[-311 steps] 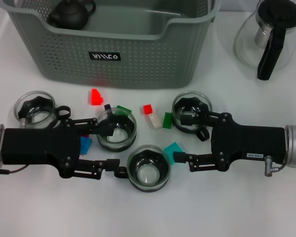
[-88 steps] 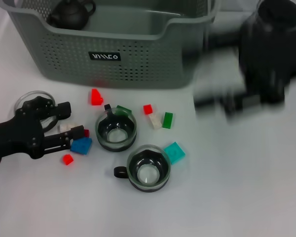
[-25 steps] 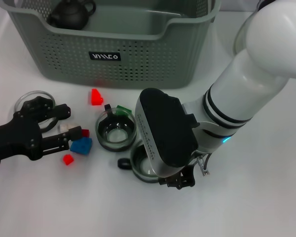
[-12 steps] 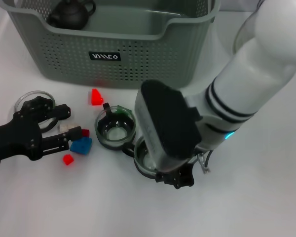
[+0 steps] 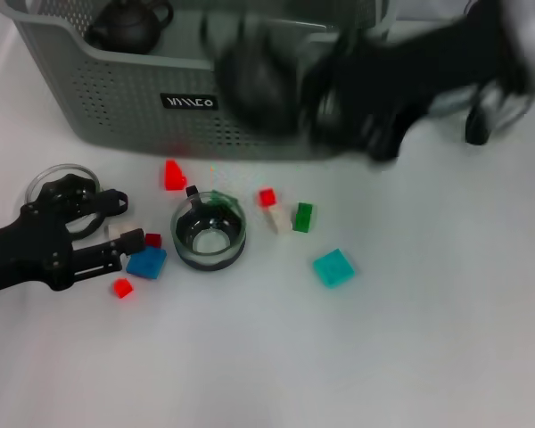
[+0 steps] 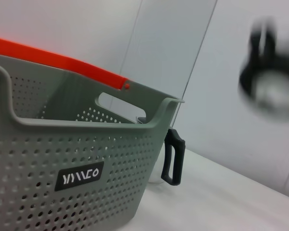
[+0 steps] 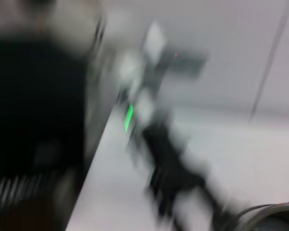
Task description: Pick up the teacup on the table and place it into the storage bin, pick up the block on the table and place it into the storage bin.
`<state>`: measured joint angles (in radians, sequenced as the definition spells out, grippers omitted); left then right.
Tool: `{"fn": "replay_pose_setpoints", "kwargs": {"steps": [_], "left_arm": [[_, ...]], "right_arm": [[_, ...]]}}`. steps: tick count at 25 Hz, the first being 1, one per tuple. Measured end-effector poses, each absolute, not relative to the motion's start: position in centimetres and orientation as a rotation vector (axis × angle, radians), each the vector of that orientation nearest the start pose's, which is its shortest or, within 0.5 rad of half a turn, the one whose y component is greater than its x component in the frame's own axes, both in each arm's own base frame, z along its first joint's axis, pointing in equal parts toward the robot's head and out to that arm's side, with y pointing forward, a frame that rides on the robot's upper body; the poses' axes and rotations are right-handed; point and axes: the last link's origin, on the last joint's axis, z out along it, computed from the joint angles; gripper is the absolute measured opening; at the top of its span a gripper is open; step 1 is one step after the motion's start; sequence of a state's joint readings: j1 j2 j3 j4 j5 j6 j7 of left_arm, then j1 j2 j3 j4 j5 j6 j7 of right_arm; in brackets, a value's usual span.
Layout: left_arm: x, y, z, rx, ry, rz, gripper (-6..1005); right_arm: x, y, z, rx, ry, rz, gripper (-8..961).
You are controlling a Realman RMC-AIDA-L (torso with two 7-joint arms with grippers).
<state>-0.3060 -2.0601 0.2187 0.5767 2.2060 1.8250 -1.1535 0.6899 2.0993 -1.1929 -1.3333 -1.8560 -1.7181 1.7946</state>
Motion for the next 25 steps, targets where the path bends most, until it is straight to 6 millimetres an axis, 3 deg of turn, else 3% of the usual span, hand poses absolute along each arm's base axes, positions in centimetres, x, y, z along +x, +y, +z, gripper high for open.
{"fn": "replay_pose_setpoints", "kwargs": {"steps": [4, 8, 11, 14, 18, 22, 25], "left_arm": [[-34.0, 23.1, 3.1, -2.492, -0.764, -0.88, 744], [-33.7, 23.5, 3.2, -2.499, -0.753, -0.886, 743], [-33.7, 23.6, 3.2, -2.5, -0.751, -0.888, 743], [-33.8, 23.5, 3.2, -2.496, -0.756, -0.885, 742], [-33.9, 23.3, 3.1, -2.493, -0.761, -0.883, 742], [-33.9, 23.3, 3.1, -2.494, -0.766, -0.889, 741], [-33.8, 23.4, 2.9, -2.492, -0.769, -0.89, 740]], "right_arm": [[6.6, 34.2, 5.6, -2.856, -0.098, 1.079, 56], [4.9, 36.4, 7.0, -2.692, 0.055, 1.256, 57], [2.4, 38.5, 6.4, -2.713, 0.187, 1.158, 57], [0.2, 41.2, 4.8, -2.714, 0.314, 0.908, 57], [-2.1, 43.8, 2.0, -2.698, 0.356, 0.587, 56], [-2.4, 46.3, -1.2, -2.626, 0.355, 0.324, 56], [-1.4, 47.4, -4.2, -2.585, 0.326, 0.167, 57]]}}
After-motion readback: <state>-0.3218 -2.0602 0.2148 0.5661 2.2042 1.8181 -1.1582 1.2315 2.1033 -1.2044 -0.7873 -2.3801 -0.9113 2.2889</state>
